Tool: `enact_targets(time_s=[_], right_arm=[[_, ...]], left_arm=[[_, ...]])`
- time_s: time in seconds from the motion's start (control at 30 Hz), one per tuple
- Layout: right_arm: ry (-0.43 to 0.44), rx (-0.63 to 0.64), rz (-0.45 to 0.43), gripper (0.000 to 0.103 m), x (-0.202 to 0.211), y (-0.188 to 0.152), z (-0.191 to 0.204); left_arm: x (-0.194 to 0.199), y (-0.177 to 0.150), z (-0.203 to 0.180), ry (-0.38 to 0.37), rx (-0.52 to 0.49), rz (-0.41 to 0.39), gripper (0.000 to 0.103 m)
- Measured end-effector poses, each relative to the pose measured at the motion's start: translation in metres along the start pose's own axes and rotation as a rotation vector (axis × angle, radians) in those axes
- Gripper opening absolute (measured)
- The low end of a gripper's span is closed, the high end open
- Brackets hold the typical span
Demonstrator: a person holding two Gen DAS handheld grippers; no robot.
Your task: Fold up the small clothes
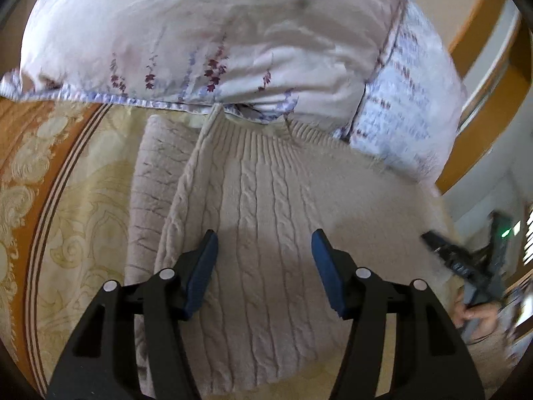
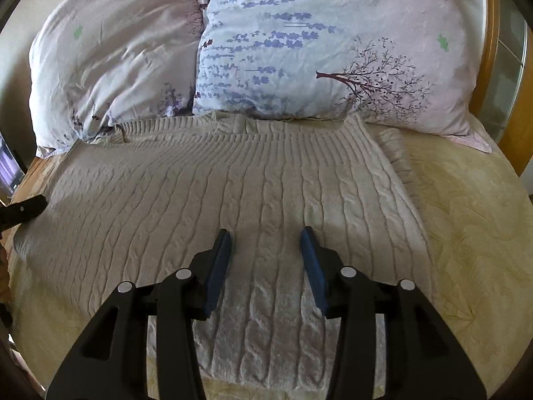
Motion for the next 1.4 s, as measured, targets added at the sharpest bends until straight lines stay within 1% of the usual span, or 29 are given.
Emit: enact_targets(time_s=[0.07,0.1,0.13,0.17,0.23,0.33,0.43,0.63,0.7,0.8,0.87,0.97,1.0,1.1,1.2,1.4], right_arm=[[0.010,0.001,-0.023,0.057,0.006,0.006,0.005],[0.022,0.008,-0.039,0.065,0.008,0.010,0.010],[0.033,0.023,-0.055,0.068,0.011,0.014,0.016],[0.040,0.040,-0.059,0.068,0.010,0.016,0.023],[0.059,0.057,-0.051,0.069,0.005,0.019,0.034],[0.071,0.074,-0.018,0.070,-0.006,0.018,0.048],[0.079,0.064,0.012,0.071,-0.014,0.012,0.055],[0.074,0.067,0.009,0.073,-0.013,0.010,0.057],[0.068,0.079,0.006,0.074,-0.014,0.009,0.059],[0.062,0.086,-0.006,0.075,-0.015,0.007,0.061],[0.067,0.080,-0.008,0.076,-0.016,0.007,0.061],[0.081,0.067,-0.005,0.076,-0.014,0.009,0.059],[0.090,0.057,-0.004,0.076,-0.013,0.009,0.058],[0.127,0.007,-0.011,0.076,-0.006,0.011,0.050],[0.137,-0.025,-0.023,0.076,0.001,0.011,0.042],[0.149,-0.072,-0.055,0.076,0.015,0.011,0.023]], left_arm=[[0.014,0.010,0.013,-0.039,0.092,-0.042,0.060],[0.018,0.014,0.018,-0.039,0.118,-0.059,0.063],[0.022,0.020,0.028,-0.026,0.152,-0.081,0.064],[0.024,0.025,0.037,-0.004,0.180,-0.088,0.064],[0.021,0.030,0.050,0.008,0.224,-0.077,0.064],[0.009,0.030,0.064,0.005,0.291,-0.036,0.064],[-0.002,0.027,0.070,-0.008,0.337,-0.002,0.063],[-0.013,0.027,0.072,-0.012,0.370,-0.005,0.062],[-0.016,0.028,0.070,-0.007,0.368,-0.002,0.057],[-0.019,0.028,0.068,-0.003,0.376,-0.005,0.054],[-0.021,0.026,0.066,0.003,0.374,-0.004,0.048],[-0.025,0.024,0.063,0.001,0.389,0.007,0.027],[-0.025,0.024,0.063,-0.004,0.397,0.007,0.025],[-0.021,0.029,0.058,-0.028,0.405,-0.017,0.020],[-0.013,0.037,0.047,-0.064,0.405,-0.048,0.017],[-0.003,0.056,0.001,-0.151,0.365,-0.092,0.015]])
Point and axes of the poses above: each gripper's, at about its wrist camera, not at the fingertips, and x roughly against the way its jaws point, z to its left, y to its top, the point moved 3 cm from there along -x, roughly the way its jaws point, and after that the axes turned 9 degrees about -z, right-handed, at the moved point
